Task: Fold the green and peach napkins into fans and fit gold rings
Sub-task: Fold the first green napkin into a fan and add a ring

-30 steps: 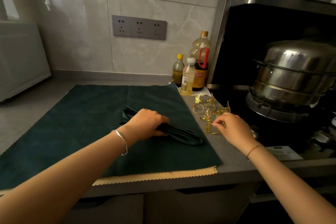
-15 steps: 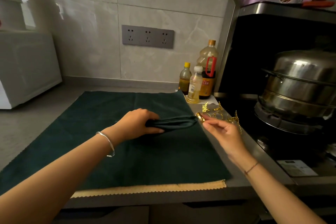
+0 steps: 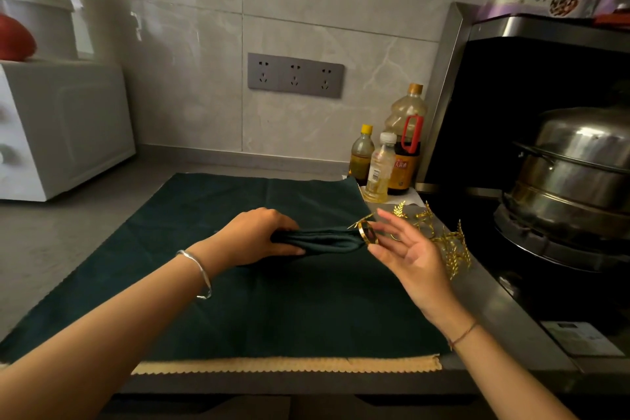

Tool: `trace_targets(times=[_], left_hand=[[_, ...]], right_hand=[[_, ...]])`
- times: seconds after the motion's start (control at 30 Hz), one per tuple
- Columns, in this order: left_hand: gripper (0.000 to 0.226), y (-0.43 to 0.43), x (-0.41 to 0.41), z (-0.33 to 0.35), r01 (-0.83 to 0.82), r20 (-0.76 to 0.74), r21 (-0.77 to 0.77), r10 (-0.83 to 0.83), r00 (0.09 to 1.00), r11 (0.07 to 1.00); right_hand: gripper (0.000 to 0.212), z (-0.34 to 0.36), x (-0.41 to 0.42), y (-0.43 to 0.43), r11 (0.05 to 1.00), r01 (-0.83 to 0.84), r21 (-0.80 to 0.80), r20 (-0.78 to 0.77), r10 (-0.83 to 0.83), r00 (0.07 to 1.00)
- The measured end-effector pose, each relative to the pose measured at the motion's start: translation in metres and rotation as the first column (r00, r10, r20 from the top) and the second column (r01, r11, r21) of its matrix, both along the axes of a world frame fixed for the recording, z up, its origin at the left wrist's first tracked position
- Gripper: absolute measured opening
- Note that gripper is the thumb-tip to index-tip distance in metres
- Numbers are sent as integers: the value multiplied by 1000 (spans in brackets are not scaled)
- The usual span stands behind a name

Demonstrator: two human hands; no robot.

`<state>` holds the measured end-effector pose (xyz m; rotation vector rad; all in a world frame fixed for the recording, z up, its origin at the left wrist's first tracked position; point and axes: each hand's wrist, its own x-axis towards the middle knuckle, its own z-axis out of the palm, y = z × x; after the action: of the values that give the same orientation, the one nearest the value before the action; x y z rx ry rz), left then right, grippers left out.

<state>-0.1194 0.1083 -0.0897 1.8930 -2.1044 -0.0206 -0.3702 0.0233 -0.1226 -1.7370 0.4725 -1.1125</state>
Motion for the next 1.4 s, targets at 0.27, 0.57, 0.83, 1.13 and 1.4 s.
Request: trace_targets(times=[0.27,0.57,0.83,1.13,1.4], left_hand=[[28,1,-10,4,39,29,-11,-38,999,999],[31,3,-22,12,-26,313,-16,29,949,1000],[28,-6,-43,13,-18,369,-9,20,929,1000],[54,-4,-43,-11,15,226,19,-19,974,1000],[48,-8,-49,-19,34,189,12,-36,981,999]], right_hand=[[56,-2,5,2,965,26,-260,-210,-83,974],[46,8,5,0,828,33,-560,-424,-320,847],[68,10,23,11,713,-21,-701,-494,-465,734],[30,-6,14,-3,918,13,-396,-592,-267,760],[24,-14,17,-4,945,-15,-328,-623,-204,755]])
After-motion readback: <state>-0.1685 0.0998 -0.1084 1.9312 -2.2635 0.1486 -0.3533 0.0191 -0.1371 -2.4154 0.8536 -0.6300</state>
